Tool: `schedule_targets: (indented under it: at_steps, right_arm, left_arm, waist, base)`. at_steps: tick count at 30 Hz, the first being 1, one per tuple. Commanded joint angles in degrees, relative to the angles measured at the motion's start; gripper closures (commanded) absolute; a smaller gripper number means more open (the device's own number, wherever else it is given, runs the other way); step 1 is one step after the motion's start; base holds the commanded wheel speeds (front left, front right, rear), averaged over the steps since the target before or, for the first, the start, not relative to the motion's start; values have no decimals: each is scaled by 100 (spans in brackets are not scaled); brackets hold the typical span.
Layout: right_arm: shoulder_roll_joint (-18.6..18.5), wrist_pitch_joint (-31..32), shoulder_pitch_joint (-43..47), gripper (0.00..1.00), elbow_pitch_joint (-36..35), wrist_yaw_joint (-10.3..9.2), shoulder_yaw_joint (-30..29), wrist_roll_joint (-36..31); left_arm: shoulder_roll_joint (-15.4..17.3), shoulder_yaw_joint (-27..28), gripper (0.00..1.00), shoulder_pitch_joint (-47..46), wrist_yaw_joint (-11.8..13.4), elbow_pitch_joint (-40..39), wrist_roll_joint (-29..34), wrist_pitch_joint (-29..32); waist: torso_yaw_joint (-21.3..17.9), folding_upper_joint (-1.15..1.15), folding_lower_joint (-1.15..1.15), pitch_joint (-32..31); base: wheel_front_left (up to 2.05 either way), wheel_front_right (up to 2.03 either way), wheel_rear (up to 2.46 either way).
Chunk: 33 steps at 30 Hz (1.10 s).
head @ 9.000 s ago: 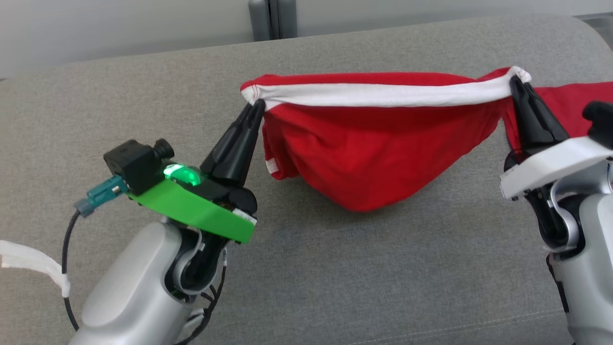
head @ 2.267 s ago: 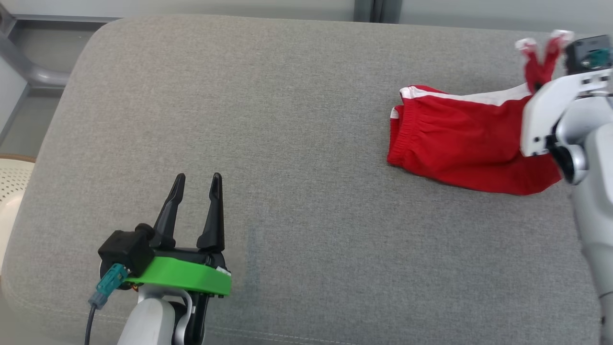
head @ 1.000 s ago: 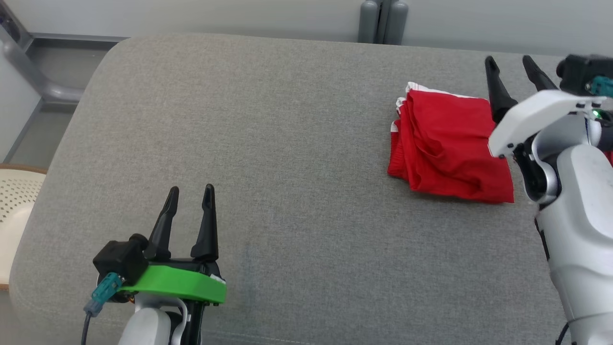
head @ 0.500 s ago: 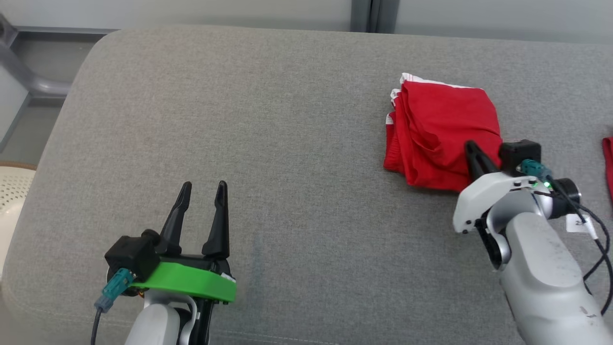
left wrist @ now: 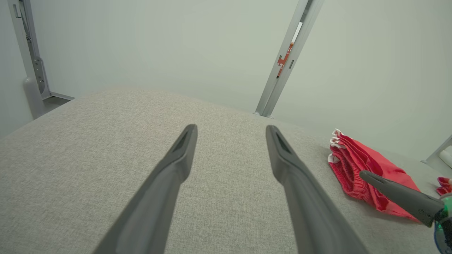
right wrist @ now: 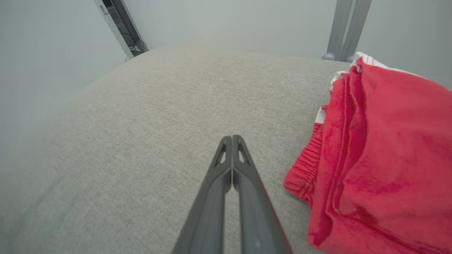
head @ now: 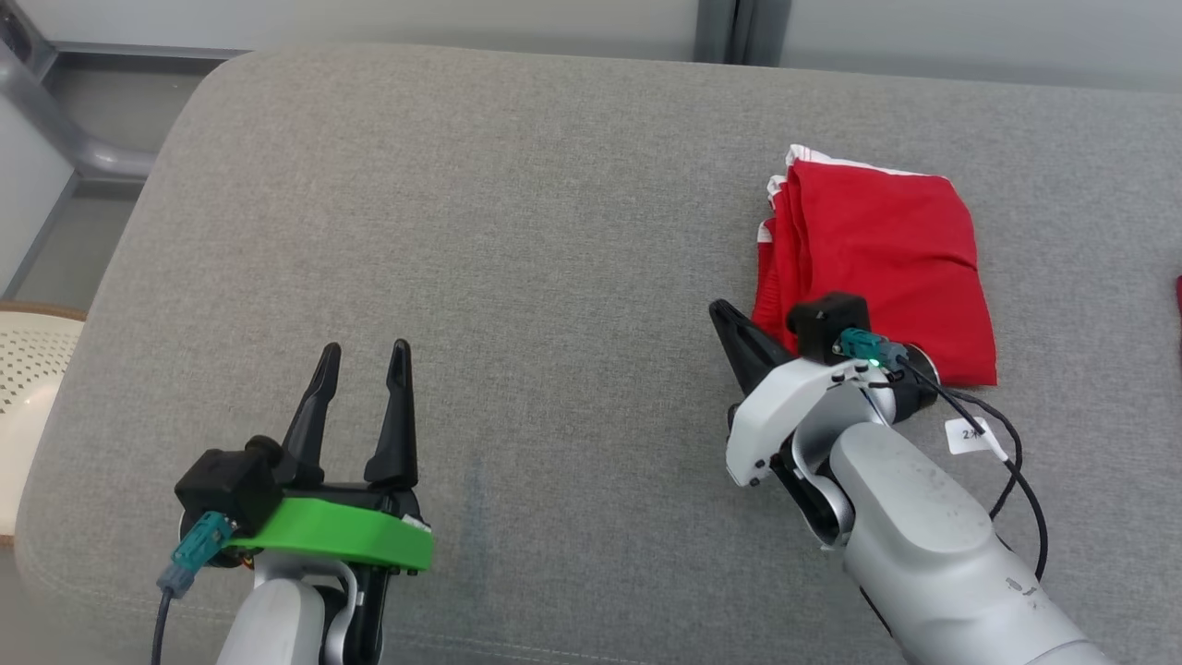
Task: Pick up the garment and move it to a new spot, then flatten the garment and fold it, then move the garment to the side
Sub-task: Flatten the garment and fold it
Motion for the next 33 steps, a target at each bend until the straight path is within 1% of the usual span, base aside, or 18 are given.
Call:
schedule_targets:
  at_steps: [1,3,4,5,9,15,21,27,33]
  right_arm:
    - [-27,-79,-76,100,-133,-2,44,131]
    - [-28,-167,-67,100,-367,-2,26,335]
    - [-52,-207,-56,62,-497,-2,2,369]
    - [-98,-238,-38,0,-603,-2,-56,407]
    - [-320,-273,179,0,-1050,-2,-417,395]
    - [-696,-100,613,0,-1550,-1,-1200,116]
    - [-839,42,1073,0,-1811,-1,-1880,-183]
    - [-833,209,1438,0,-1973,-1,-2197,-344]
    - [-842,303,1665,0,-1997,-1,-2220,-317]
  left_arm:
    - [35,47,0,19,-19,7,41,-14]
    - [35,117,0,65,-19,14,68,-14]
    - [38,167,0,86,-19,20,76,-14]
    - [37,194,0,104,-19,24,80,-14]
    - [37,341,0,142,-19,44,145,-13]
    - [39,554,0,190,-19,71,244,-14]
    - [40,742,0,230,-19,152,361,-13]
    - [34,845,0,293,-20,228,488,-13]
    - [22,912,0,364,-20,342,589,-14]
  waist:
    - [-145,0,0,-122]
    - [-249,0,0,-193]
    - [-313,0,0,-237]
    - [-361,0,0,-270]
    - [-578,0,0,-414]
    - [-863,0,0,-593]
    - [-1076,0,0,-728]
    - [-1192,0,0,-801]
    - [-1259,0,0,-880]
  base:
    - [0,0,0]
    - [0,0,0]
    - [0,0,0]
    - [0,0,0]
    - [0,0,0]
    - [0,0,0]
    - [0,0,0]
    - [0,0,0]
    - [0,0,0]
